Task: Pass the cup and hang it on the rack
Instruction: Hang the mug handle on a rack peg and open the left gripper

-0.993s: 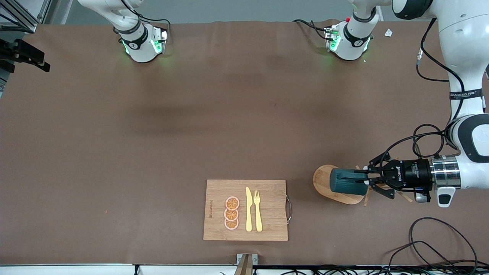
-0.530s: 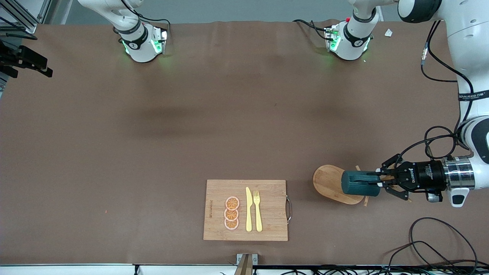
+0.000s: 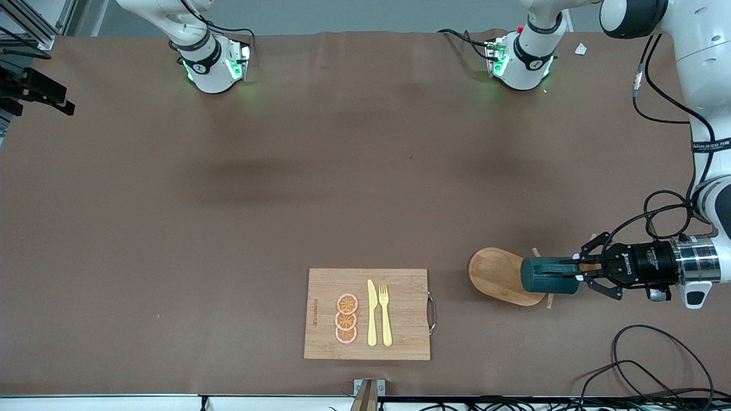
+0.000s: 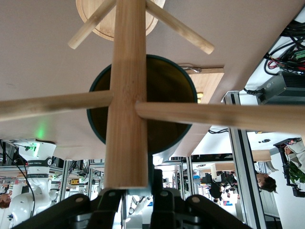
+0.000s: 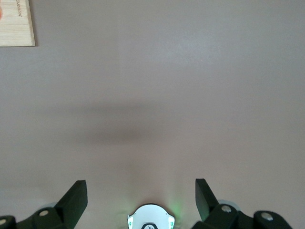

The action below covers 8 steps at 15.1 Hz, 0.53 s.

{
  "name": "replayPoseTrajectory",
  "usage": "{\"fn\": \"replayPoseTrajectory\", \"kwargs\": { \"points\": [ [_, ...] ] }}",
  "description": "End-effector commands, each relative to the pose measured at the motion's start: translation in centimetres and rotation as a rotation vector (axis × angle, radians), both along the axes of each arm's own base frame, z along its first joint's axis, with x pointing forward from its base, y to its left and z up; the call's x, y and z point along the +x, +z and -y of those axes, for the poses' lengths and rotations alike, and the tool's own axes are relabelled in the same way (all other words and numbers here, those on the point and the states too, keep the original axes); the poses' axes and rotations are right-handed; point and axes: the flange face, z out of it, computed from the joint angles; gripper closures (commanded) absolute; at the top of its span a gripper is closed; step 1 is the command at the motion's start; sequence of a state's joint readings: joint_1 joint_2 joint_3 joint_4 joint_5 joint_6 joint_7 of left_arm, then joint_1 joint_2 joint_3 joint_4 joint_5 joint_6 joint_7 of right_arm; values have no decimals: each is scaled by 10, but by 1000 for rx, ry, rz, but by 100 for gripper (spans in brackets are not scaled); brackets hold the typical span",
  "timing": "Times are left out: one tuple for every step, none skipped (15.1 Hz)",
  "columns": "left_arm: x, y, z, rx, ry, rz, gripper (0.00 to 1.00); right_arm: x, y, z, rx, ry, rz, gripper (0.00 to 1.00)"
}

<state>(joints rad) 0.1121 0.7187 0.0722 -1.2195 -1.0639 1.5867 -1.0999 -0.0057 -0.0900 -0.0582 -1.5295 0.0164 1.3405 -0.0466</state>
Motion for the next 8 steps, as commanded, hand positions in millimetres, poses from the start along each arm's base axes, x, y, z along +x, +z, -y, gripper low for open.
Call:
{"fn": "replayPoseTrajectory", "kwargs": {
  "points": [
    [-1,-1,-2,-30,-4,7,59,-6,8,-1,4,-2,23,0],
    [0,-2,0,-30,-2,0,32,-6,17,-1,3,-2,42,0],
    [0,-1,4,-29,-5,-4,17,-7,17,-1,3,-1,41,0],
    [0,2,6,-27,-8,-1,0,-7,17,-1,3,-1,39,0],
    [0,5,9,-28,-10,1,0,-6,15,-1,3,-2,36,0],
    [0,9,11,-32,-16,10,0,-6,15,0,5,-5,35,0],
    [0,15,17,-40,-22,13,0,-6,15,1,5,-7,36,0],
    [-1,30,23,-41,-34,37,0,-6,14,1,6,-6,33,0]
  ]
}}
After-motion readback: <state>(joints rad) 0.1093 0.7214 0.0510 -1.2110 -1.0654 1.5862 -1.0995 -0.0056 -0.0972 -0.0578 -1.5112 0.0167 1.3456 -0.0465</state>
